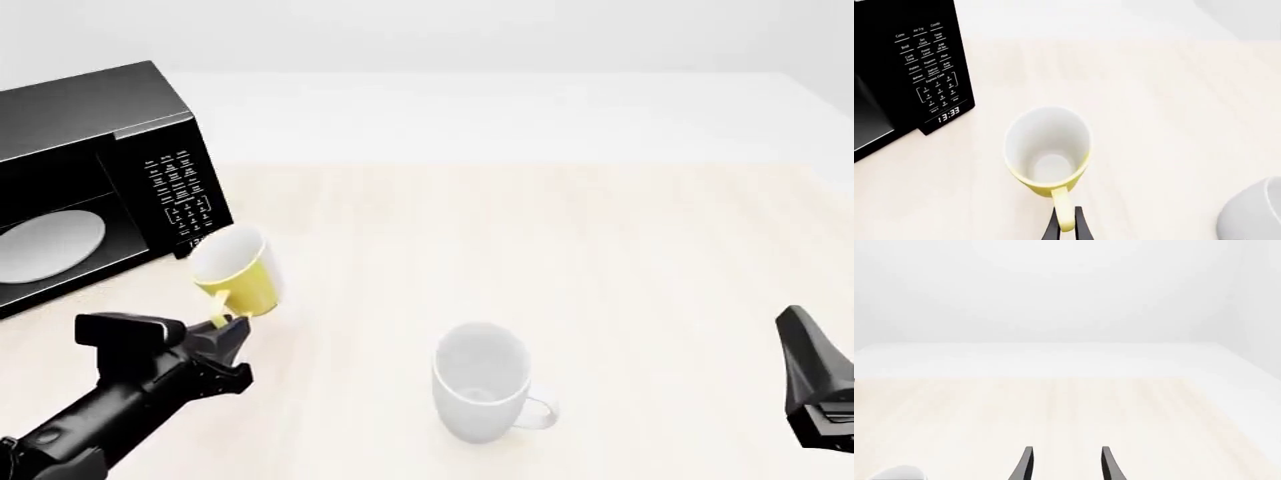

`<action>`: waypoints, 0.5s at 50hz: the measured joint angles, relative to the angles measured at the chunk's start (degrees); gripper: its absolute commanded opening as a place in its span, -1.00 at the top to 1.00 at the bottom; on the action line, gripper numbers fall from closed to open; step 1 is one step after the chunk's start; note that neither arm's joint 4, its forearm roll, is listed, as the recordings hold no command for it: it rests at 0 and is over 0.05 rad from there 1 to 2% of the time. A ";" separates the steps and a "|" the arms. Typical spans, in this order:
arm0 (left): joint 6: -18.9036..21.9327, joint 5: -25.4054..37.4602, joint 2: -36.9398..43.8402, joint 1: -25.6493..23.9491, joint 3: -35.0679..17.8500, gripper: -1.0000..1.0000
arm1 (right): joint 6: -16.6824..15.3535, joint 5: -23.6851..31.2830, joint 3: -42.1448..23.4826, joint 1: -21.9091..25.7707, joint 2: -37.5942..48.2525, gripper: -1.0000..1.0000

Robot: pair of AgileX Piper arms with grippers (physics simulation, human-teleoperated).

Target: Put the yellow and white mug in the microwave and close it.

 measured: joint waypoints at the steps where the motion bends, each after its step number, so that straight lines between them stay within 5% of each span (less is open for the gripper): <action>1: 0.27 0.50 -1.02 0.10 0.18 1.00 | 0.00 0.00 0.00 0.00 0.00 -1.00; 25: 6.11 12.75 -20.27 9.15 2.17 1.00 | -0.01 -0.01 0.00 0.03 0.03 -1.00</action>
